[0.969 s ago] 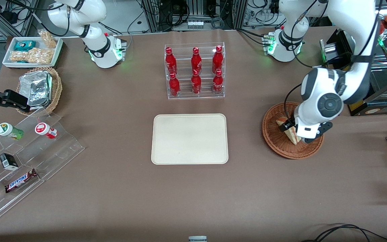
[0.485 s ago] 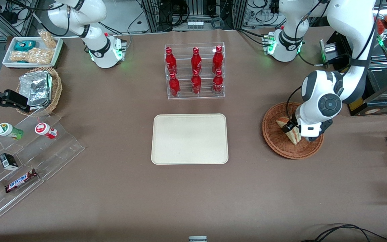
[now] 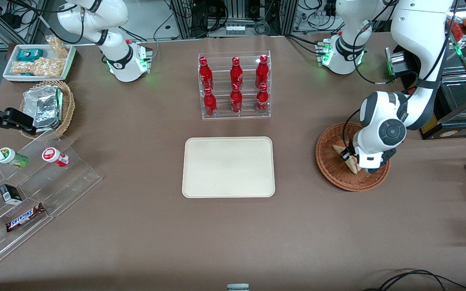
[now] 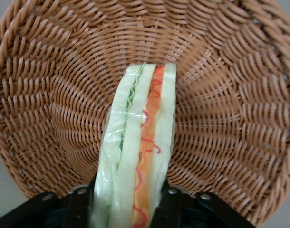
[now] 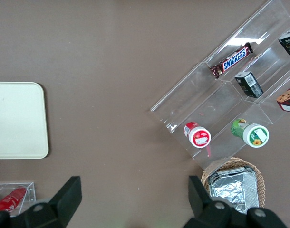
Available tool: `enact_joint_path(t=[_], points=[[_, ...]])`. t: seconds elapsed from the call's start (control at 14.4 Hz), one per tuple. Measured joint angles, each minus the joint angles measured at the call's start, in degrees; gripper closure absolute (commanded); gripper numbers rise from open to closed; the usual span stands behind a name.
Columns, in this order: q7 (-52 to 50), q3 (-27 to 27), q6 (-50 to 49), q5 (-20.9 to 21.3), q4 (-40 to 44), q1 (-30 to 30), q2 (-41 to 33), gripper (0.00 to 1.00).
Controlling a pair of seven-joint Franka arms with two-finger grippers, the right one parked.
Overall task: Place sandwich from basket to tray
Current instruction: 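Lower the left gripper onto the wrapped sandwich and close on it, then lift the sandwich and carry it over the cream tray, then lower the sandwich onto the tray and open the left gripper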
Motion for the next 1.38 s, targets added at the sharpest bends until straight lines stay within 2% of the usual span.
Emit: enact_joint_path(t=[0.21,0.42,0.62,0.76,0.97,1.11,1.25,1.32,1.38], points=[[4.2,-0.2,-2.0,1.4,1.0,-0.4,-2.1,0.95],[10.6,-0.5,-10.0,2.0,4.7,-2.0,-6.6,0.95],[11.7,-1.2,-14.2,2.0,12.9,-9.0,-6.8,0.93],[11.6,-2.0,-14.6,1.9,18.5,-15.5,-2.8,0.90],[10.6,-2.4,-14.3,0.9,27.9,-25.0,8.4,0.88],[10.5,-2.4,-13.9,-0.5,33.8,-29.2,15.5,0.87],[10.5,-2.4,-13.9,-1.0,38.0,-32.0,20.3,0.80],[10.4,-2.4,-13.8,-1.0,39.6,-32.8,21.8,0.54],[9.6,-2.4,-13.8,-1.0,41.0,-33.5,23.0,0.53]])
